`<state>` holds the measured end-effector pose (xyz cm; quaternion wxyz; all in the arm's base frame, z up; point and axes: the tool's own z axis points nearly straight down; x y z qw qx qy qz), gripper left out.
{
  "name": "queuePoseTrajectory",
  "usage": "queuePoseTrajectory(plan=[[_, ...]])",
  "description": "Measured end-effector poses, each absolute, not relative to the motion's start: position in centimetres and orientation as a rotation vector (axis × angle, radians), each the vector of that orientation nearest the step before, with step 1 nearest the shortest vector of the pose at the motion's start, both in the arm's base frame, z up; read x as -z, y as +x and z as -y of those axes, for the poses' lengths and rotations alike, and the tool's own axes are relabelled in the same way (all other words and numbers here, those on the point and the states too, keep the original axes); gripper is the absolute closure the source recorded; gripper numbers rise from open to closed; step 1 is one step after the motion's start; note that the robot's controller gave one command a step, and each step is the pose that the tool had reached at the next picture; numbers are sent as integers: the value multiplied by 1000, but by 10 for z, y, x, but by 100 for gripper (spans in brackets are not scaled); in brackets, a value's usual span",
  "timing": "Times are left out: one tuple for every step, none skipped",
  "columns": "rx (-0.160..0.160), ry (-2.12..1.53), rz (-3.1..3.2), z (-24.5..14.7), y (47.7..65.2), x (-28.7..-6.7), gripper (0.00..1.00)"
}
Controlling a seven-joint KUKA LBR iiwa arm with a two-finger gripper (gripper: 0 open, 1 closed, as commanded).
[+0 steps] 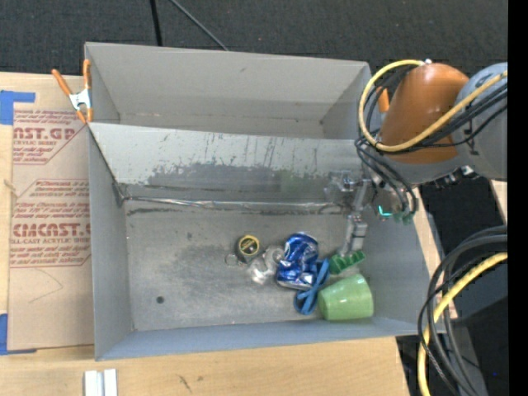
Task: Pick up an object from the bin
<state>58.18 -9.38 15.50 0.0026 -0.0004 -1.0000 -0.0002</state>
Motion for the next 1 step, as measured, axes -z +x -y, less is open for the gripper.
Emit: queuePoseTrajectory(plan=[[2,499,3100,52,571,-69,0]])
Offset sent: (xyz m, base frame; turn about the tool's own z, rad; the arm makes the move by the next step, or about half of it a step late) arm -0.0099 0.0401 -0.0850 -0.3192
